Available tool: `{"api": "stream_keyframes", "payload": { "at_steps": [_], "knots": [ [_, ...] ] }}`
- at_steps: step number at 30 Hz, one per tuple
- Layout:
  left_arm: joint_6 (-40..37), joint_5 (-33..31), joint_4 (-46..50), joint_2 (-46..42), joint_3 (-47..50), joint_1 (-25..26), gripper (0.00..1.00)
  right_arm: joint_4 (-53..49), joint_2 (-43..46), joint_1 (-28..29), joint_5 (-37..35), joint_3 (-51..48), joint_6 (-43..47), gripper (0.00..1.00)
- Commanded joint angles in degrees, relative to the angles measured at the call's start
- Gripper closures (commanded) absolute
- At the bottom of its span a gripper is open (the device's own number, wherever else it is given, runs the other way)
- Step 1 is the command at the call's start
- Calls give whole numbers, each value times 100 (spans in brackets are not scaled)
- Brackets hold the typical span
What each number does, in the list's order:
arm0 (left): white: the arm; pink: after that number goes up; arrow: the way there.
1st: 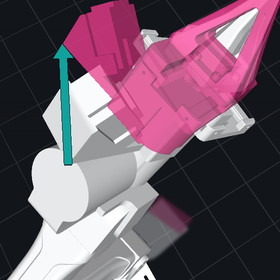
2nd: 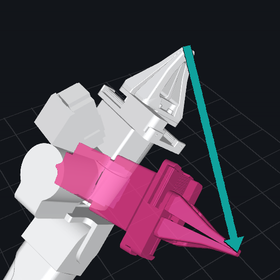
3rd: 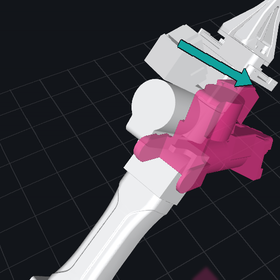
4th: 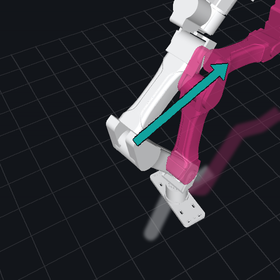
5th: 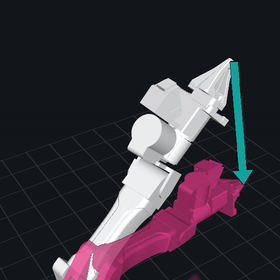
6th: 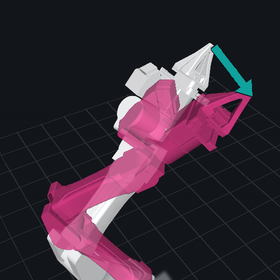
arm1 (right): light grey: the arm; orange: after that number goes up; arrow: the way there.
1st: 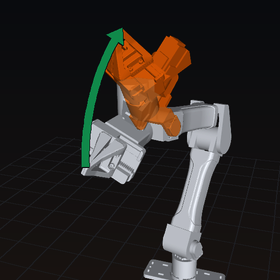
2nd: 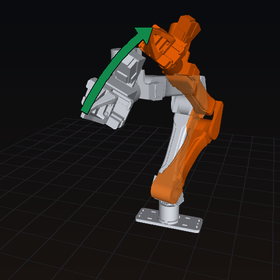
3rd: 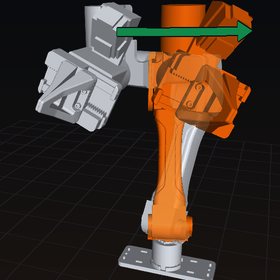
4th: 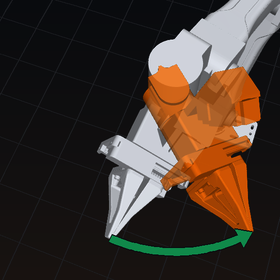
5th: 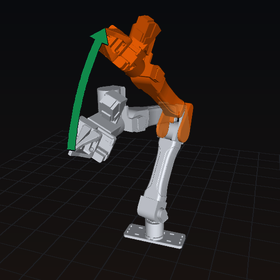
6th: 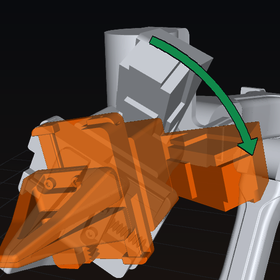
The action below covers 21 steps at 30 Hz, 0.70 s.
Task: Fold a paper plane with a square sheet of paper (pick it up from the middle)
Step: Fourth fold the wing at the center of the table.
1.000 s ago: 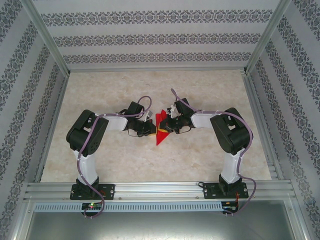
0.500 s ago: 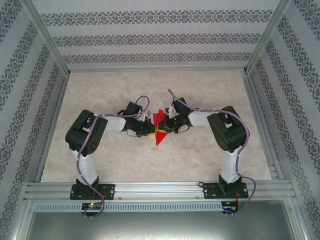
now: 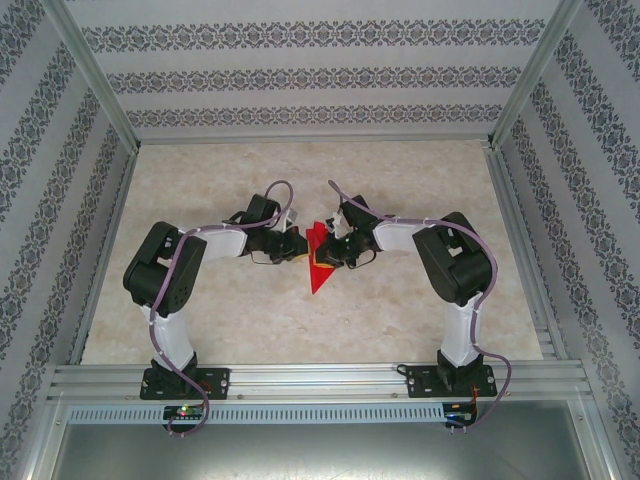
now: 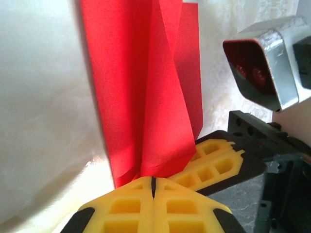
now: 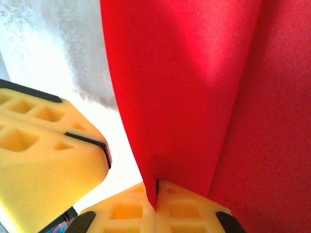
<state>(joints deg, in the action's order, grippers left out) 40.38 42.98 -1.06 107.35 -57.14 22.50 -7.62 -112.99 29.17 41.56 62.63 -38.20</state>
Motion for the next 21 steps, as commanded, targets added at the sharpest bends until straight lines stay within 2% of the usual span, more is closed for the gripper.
{"api": "stream_keyframes", "payload": {
  "at_steps": [1, 11, 21],
  "knots": [
    [-76, -76, 80, 101, -77, -48, 100, -174, -59, 88, -74, 110, 213, 100],
    [-146, 66, 67, 423, -98, -9, 100, -188, 5, 201, -161, 154, 333, 100],
    [-264, -4, 180, 486, -27, 30, 100, 198, -98, 260, -64, 136, 70, 100]
  ]
}}
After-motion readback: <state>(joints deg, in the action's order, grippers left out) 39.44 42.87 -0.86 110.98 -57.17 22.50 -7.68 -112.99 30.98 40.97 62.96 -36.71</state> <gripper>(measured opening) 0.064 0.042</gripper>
